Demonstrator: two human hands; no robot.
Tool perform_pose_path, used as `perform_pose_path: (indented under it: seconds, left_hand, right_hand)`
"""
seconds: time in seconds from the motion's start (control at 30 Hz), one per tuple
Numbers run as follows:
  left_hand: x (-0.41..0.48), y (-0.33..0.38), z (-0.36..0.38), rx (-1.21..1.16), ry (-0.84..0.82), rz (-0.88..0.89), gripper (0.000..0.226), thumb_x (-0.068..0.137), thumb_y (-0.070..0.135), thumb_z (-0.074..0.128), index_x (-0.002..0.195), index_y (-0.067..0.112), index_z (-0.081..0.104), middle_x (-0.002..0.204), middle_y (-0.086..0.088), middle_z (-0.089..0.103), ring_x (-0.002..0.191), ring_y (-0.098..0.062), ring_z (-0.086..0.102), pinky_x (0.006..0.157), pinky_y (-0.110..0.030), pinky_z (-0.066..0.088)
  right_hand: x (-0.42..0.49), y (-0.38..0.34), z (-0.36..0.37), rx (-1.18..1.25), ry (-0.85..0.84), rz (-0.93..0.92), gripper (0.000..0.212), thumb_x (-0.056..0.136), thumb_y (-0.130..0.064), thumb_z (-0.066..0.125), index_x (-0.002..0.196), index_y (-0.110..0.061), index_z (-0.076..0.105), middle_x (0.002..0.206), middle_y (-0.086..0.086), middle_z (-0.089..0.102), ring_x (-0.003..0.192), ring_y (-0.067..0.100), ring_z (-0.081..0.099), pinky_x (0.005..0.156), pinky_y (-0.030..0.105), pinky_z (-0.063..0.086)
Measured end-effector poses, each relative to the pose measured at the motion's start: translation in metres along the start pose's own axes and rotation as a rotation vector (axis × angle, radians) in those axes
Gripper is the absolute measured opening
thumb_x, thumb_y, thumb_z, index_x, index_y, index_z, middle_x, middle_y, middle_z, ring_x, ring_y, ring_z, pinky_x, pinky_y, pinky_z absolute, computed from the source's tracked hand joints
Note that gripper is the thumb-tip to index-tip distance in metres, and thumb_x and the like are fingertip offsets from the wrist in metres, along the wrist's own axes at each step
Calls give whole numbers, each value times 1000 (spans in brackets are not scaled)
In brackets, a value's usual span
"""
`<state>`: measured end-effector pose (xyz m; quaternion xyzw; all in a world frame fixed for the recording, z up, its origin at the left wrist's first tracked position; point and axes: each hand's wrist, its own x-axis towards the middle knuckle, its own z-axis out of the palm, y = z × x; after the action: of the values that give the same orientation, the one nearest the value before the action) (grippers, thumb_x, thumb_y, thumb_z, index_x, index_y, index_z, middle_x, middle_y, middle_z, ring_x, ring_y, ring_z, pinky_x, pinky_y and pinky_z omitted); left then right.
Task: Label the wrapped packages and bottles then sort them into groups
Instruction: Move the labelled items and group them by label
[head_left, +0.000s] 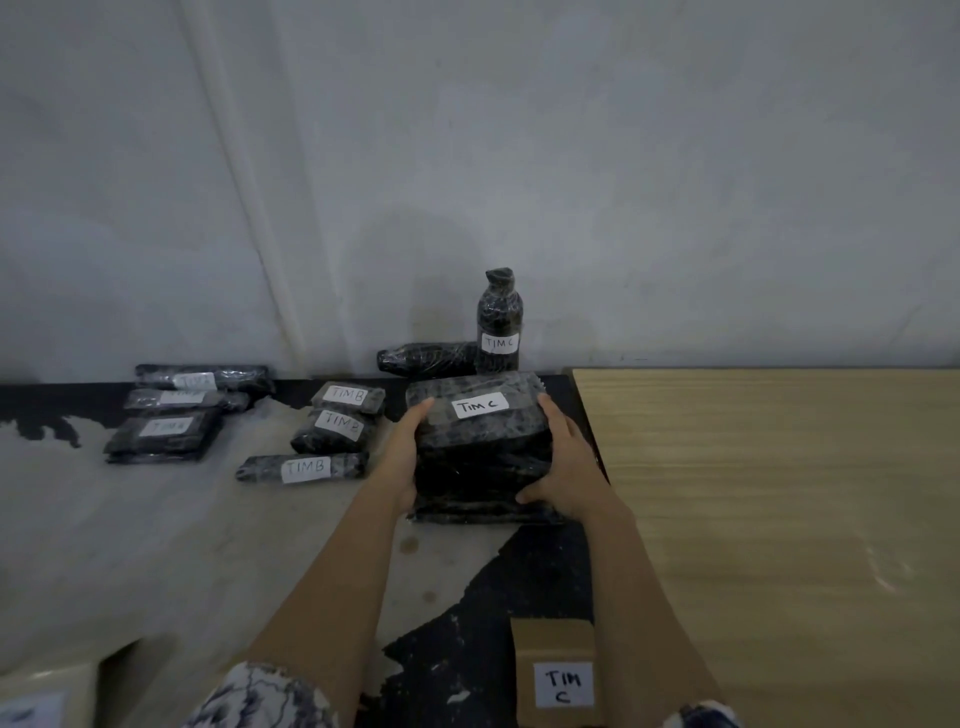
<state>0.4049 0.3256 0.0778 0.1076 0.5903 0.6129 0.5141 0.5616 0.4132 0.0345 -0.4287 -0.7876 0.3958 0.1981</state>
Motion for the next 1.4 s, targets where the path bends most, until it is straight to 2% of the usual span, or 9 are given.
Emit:
perform_pose_path:
  seconds: [0.4, 0.6, 0.73, 0.83, 0.93, 1.03, 1.17, 1.27, 1.4]
  left_hand:
    - [-9, -3, -5, 21, -16, -3, 34, 94, 46, 42, 86, 19, 60, 83, 0, 58, 74, -15, 52, 58, -29, 39]
    - [-5, -12, -14, 13, -76, -86, 47, 92, 60, 32, 108, 22, 56, 88, -1, 59, 79, -17, 56, 63, -31, 44]
    - [-1, -16, -12, 18, -68, -82, 50, 90, 64, 32, 94, 23, 61, 94, -2, 63, 82, -19, 59, 64, -32, 45]
    - [1, -18, -13, 45, -37, -55, 60, 90, 67, 25, 112, 23, 58, 99, -2, 61, 96, -22, 59, 74, -34, 46]
    - [10, -19, -17, 35, -77, -54, 87, 82, 78, 9, 134, 22, 51, 129, -4, 55, 123, -29, 49, 89, -39, 45]
    - [12, -23, -17, 4, -54, -49, 94, 78, 81, 0, 133, 26, 52, 137, -13, 50, 127, -31, 46, 95, -43, 42]
    - [9, -28, -17, -1, -26, -9, 82, 86, 72, 2, 141, 24, 40, 146, -10, 40, 135, -28, 37, 108, -46, 33]
    - [2, -29, -18, 29, 100, 73, 60, 97, 56, 26, 136, 16, 46, 134, -6, 50, 116, -17, 46, 97, -34, 38]
    - [4, -32, -23, 69, 275, 136, 47, 94, 46, 47, 120, 9, 59, 123, -14, 59, 101, -18, 49, 87, -32, 36]
  right_hand:
    - [0, 4, 0, 230, -8, 9, 115, 63, -21, 87, 151, -31, 13, 153, -6, 19, 139, 16, 24, 114, 34, 27]
    - [0, -5, 12, 497, 225, 178, 65, 87, -60, 50, 143, -28, 36, 149, 0, 32, 133, 17, 37, 112, 38, 32]
    - [7, -9, 10, 647, 295, 334, 30, 91, -31, 58, 117, -15, 54, 128, -5, 30, 109, 16, 45, 97, 35, 41]
    - [15, -7, 12, 754, 305, 448, 39, 77, -30, 62, 112, -14, 59, 127, 8, 49, 104, 27, 56, 93, 44, 49]
    - [18, -12, 17, 729, 319, 488, 47, 67, -39, 58, 104, -10, 58, 111, 15, 62, 97, 31, 60, 82, 40, 50]
    - [20, -16, 21, 574, 342, 455, 74, 58, -63, 59, 111, -13, 58, 118, 10, 57, 106, 30, 55, 94, 44, 47]
    - [16, -24, 15, 679, 404, 445, 22, 90, -28, 59, 92, -6, 55, 88, 4, 56, 81, 19, 53, 78, 30, 44]
    - [19, -29, 8, 764, 482, 466, 16, 93, -24, 55, 94, -8, 50, 91, 7, 53, 83, 23, 54, 67, 33, 46]
    - [22, -31, 5, 779, 460, 490, 44, 90, -25, 58, 124, 2, 49, 120, 16, 57, 106, 33, 57, 96, 45, 47]
